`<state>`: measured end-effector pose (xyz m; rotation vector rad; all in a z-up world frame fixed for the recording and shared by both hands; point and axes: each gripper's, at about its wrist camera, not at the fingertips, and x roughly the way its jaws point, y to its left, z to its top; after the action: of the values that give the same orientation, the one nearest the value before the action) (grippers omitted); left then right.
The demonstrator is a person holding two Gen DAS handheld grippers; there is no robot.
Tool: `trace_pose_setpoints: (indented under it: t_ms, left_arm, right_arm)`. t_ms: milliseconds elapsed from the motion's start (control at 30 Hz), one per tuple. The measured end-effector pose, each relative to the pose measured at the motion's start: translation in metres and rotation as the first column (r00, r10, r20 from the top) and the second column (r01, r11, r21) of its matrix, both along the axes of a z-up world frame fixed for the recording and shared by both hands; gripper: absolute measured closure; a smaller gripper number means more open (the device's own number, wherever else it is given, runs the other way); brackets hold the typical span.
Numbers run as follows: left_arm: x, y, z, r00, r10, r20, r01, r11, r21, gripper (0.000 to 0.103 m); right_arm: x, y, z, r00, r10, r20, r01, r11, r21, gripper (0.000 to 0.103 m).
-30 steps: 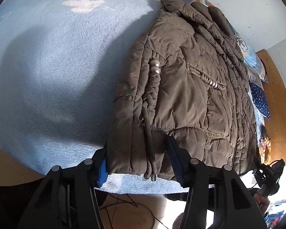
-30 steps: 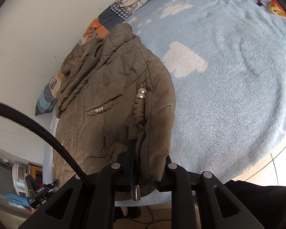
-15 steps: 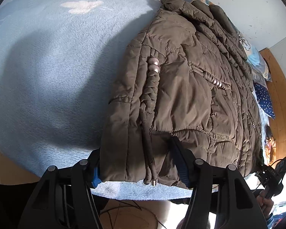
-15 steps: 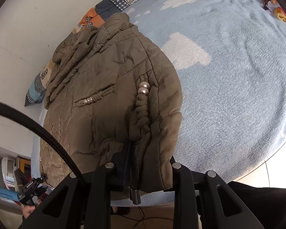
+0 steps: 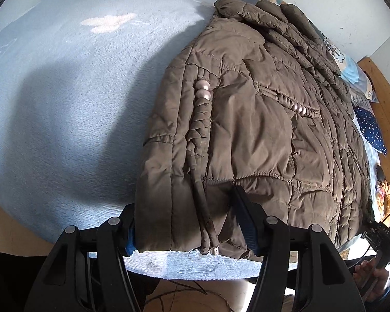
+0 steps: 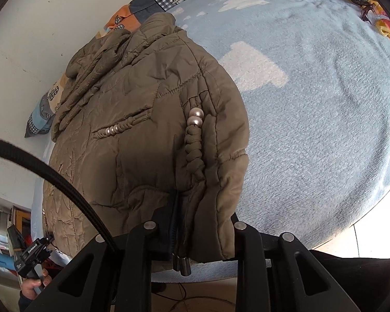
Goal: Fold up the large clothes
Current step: 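Close the right gripper on the hem while the left gripper grasps beside it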
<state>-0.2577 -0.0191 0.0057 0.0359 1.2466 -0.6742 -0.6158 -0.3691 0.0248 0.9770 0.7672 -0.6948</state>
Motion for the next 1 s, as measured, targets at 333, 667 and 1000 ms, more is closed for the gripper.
trace_pose_setpoints:
  t_ms: [333, 667, 1000]
  left_arm:
    - [0.002, -0.005, 0.002, 1.0, -0.025, 0.008, 0.025, 0.999, 0.035, 0.04]
    - [-0.001, -0.007, 0.004, 0.999, -0.039, 0.028, 0.038, 0.999, 0.039, 0.045]
    - [-0.008, -0.006, 0.015, 0.996, -0.06, 0.072, 0.061, 0.998, -0.008, 0.073]
  right_arm:
    - [-0.006, -0.001, -0.003, 1.0, -0.014, 0.012, 0.014, 0.999, 0.029, 0.076]
    - [-0.006, -0.004, -0.004, 1.0, -0.01, -0.006, 0.01, 0.998, 0.056, 0.07]
    - [-0.009, 0.004, 0.009, 0.999, 0.004, 0.035, -0.004, 1.0, -0.007, 0.085]
